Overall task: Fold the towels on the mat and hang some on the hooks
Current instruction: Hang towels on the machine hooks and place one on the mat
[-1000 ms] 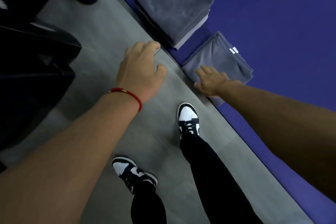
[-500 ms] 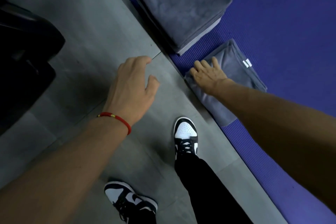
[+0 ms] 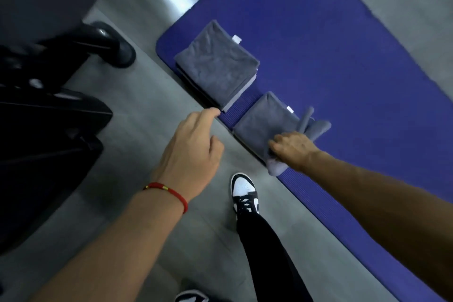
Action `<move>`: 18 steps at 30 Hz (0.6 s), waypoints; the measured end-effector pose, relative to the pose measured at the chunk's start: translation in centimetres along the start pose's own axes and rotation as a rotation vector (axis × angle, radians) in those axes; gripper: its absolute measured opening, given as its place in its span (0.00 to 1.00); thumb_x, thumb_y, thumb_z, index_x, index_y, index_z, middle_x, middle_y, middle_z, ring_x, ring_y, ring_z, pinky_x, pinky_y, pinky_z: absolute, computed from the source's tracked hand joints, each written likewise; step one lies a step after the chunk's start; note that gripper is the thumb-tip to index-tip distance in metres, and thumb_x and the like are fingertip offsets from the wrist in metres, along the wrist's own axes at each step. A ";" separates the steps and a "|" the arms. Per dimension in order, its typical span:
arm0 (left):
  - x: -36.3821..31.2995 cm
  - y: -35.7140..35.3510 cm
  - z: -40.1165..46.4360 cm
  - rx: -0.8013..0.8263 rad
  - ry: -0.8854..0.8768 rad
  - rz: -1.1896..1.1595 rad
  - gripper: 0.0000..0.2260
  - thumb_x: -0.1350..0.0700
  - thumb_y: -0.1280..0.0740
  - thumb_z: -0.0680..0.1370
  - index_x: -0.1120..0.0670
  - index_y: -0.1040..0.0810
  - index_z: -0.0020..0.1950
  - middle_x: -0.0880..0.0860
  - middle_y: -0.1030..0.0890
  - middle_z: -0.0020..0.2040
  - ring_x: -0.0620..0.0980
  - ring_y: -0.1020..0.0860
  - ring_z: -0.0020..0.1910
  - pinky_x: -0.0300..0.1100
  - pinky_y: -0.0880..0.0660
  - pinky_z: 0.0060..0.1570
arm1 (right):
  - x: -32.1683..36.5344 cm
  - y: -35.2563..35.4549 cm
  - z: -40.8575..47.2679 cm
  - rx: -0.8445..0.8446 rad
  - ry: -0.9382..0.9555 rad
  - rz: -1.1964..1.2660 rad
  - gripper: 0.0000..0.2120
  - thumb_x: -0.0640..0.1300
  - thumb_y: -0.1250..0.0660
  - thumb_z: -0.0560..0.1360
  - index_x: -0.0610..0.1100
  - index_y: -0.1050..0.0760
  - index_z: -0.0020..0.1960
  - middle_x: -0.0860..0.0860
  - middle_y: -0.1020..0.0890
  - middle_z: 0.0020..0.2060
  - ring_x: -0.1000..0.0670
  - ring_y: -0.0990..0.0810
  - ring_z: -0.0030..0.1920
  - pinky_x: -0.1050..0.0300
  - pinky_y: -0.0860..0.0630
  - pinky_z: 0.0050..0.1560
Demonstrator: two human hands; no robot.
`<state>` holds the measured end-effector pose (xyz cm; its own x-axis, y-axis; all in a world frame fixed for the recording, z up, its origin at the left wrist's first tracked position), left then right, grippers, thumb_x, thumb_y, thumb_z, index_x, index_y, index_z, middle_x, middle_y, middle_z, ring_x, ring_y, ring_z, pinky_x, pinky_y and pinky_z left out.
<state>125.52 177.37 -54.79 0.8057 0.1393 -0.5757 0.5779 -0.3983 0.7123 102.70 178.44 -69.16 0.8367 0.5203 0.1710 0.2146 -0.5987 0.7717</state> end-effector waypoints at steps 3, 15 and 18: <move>-2.7 4.0 -4.3 0.001 -0.040 -0.031 0.22 0.57 0.40 0.75 0.54 0.27 0.70 0.53 0.23 0.61 0.54 0.25 0.61 0.52 0.28 0.62 | 2.8 3.2 -6.4 -0.010 -0.073 0.043 0.12 0.44 0.42 0.79 0.44 0.24 0.59 0.44 0.20 0.52 0.40 0.18 0.53 0.47 0.23 0.48; -6.0 25.2 -32.8 -0.234 -0.158 -0.045 0.24 0.52 0.34 0.71 0.42 0.25 0.67 0.40 0.23 0.62 0.37 0.28 0.60 0.24 0.35 0.62 | 33.1 33.3 -27.5 -0.462 0.251 0.475 0.04 0.55 0.42 0.69 0.61 0.32 0.44 0.58 0.24 0.42 0.59 0.27 0.43 0.66 0.35 0.42; -3.8 32.4 -40.2 -0.337 -0.165 -0.168 0.25 0.50 0.31 0.71 0.30 0.28 0.65 0.35 0.22 0.55 0.35 0.23 0.54 0.36 0.22 0.52 | 42.6 41.8 -31.0 -0.507 0.423 0.502 0.07 0.55 0.39 0.72 0.64 0.24 0.46 0.55 0.19 0.46 0.57 0.22 0.45 0.55 0.24 0.48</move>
<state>146.45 200.34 -13.40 0.6803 0.0189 -0.7327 0.7323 -0.0592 0.6784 131.66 194.49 -10.63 0.4901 0.5100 0.7069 -0.4723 -0.5262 0.7071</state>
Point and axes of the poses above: each hand's wrist, its own z-axis towards the middle knuckle, its own y-axis out of the back of the hand, x = y × z, the point moved 5 cm from there along z, towards the middle knuckle
